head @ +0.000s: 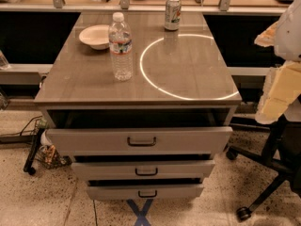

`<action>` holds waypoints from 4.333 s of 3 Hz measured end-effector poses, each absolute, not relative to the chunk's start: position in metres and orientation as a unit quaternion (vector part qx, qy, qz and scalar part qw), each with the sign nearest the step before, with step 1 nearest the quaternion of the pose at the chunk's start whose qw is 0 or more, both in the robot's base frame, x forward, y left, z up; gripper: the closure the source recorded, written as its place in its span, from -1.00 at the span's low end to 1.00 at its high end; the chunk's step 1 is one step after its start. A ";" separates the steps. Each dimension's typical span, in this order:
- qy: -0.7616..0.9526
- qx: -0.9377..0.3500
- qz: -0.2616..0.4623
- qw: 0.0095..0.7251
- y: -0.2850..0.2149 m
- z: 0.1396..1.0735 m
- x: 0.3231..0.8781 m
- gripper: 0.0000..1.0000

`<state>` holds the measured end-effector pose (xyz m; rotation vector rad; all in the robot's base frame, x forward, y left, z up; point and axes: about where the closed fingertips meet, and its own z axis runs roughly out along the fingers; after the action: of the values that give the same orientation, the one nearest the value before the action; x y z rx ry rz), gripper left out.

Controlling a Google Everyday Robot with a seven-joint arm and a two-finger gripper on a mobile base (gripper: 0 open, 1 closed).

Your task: Knock water bottle over

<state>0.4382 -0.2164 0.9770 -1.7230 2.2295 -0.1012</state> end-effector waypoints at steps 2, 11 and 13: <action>0.762 -0.618 -0.004 0.192 -0.186 0.962 0.470 -1.00; 0.705 -0.508 0.339 0.360 0.064 0.927 0.688 0.76; 0.662 -0.667 0.030 0.340 0.044 0.954 0.685 1.00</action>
Offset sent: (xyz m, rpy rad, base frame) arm 0.0882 0.0845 -0.0432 0.2359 -0.0326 0.1687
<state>0.6855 0.0444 0.9544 -1.7353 1.7242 0.0771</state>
